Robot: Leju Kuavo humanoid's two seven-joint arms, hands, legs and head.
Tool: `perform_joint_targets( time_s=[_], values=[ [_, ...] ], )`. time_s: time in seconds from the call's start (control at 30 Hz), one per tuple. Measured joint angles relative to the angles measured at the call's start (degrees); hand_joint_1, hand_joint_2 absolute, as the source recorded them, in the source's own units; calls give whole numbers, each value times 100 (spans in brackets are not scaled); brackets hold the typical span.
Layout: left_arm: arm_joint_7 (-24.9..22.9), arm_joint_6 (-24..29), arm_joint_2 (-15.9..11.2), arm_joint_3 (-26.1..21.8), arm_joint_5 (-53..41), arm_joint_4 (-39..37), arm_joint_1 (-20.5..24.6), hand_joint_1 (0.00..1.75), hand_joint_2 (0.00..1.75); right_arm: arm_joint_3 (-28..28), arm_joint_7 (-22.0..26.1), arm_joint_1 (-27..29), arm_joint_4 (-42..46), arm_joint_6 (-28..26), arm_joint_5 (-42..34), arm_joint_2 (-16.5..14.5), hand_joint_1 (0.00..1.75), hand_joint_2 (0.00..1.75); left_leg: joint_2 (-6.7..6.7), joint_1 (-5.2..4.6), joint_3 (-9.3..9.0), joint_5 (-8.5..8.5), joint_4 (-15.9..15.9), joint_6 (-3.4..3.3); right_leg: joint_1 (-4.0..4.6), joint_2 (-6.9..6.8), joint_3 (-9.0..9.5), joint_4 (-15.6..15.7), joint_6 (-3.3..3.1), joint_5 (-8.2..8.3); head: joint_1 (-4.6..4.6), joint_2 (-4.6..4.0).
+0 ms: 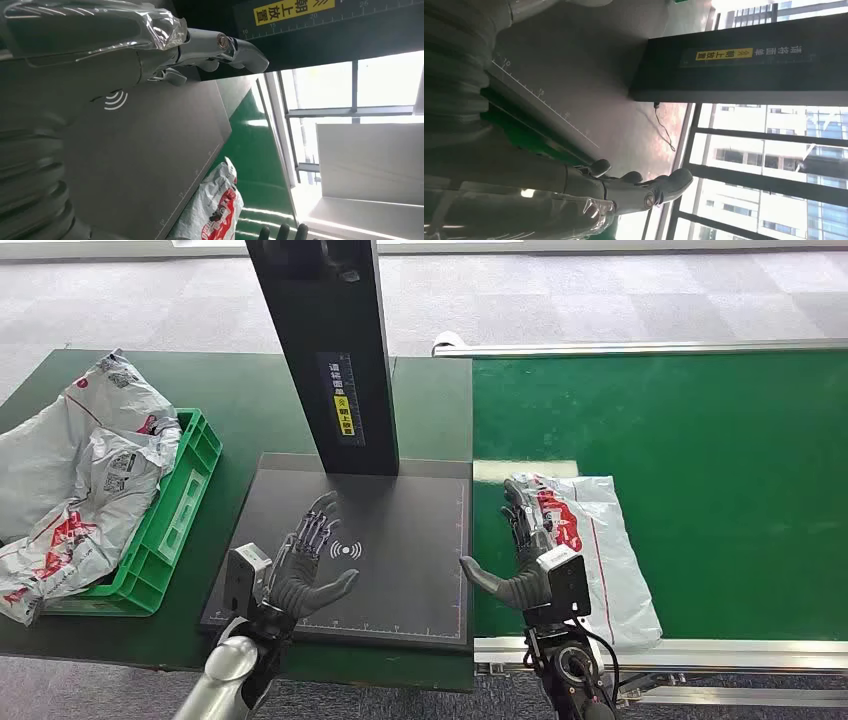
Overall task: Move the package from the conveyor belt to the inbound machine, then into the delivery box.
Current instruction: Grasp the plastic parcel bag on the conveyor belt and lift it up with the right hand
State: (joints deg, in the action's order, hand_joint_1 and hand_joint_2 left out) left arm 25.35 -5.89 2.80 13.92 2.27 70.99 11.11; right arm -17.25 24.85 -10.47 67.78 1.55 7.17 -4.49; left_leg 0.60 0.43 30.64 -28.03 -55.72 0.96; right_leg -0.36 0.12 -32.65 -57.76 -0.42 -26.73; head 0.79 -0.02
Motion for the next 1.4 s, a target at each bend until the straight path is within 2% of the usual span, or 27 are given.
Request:
perform_joint_targets(
  time_s=[0.27, 0.4, 0.6, 0.83, 0.97, 1.13, 1.23, 1.4],
  values=[
    [8, -33, 0, -2, -24, -6, 0, 0, 175, 107, -1, -90, -2, -79, 136, 53, 0, 175, 0, 0, 0, 0, 0, 0, 0, 0, 0, 0, 0, 0, -1, 0],
    [17, -36, 2, -24, -26, -6, -1, 0, 175, 120, -122, -205, -53, -325, 488, 119, 0, 175, 1, 0, 0, 0, 0, 0, 0, 0, 0, 0, 0, 0, 0, 0],
    [7, -3, -29, -104, -31, 46, -33, 0, 175, 100, -1025, -882, -411, -1078, 2189, 432, 0, 175, 0, -1, 1, 4, -1, -4, -1, 0, 1, 0, 3, 4, -1, 0],
    [4, 15, -91, -183, -25, 50, -98, 0, 175, 10, -1722, -1374, -807, -1227, 3218, 721, 0, 175, -11, 0, 3, 5, -3, -5, -1, -6, 0, 0, 5, 5, 1, 0],
    [4, 37, -143, -191, -7, 50, -118, 0, 175, -53, -2378, -1497, -1082, -889, 4049, 953, 0, 175, -18, -1, 6, 5, -2, -5, -1, -11, 0, 0, 5, 5, -1, 0],
    [4, 63, -211, -226, 4, 50, -156, 0, 175, -169, -2888, -1443, -1367, -175, 4728, 1302, 0, 175, -21, -1, 7, 5, -4, -6, -2, -12, 0, 0, 6, 5, 0, 0],
    [4, 75, -229, -228, 4, 50, -184, 0, 175, -246, -3036, -1340, -1477, 202, 4861, 1495, 0, 175, -23, -1, 10, 4, -4, -6, -2, -14, -1, 0, 6, 5, 0, 0],
    [2, 105, -234, -227, 4, 50, -193, 0, 175, -291, -3060, -1302, -1547, 392, 4921, 1587, 0, 175, -19, -1, 12, 4, -4, -6, -2, -13, -4, 0, 6, 5, 0, 0]
  ],
)
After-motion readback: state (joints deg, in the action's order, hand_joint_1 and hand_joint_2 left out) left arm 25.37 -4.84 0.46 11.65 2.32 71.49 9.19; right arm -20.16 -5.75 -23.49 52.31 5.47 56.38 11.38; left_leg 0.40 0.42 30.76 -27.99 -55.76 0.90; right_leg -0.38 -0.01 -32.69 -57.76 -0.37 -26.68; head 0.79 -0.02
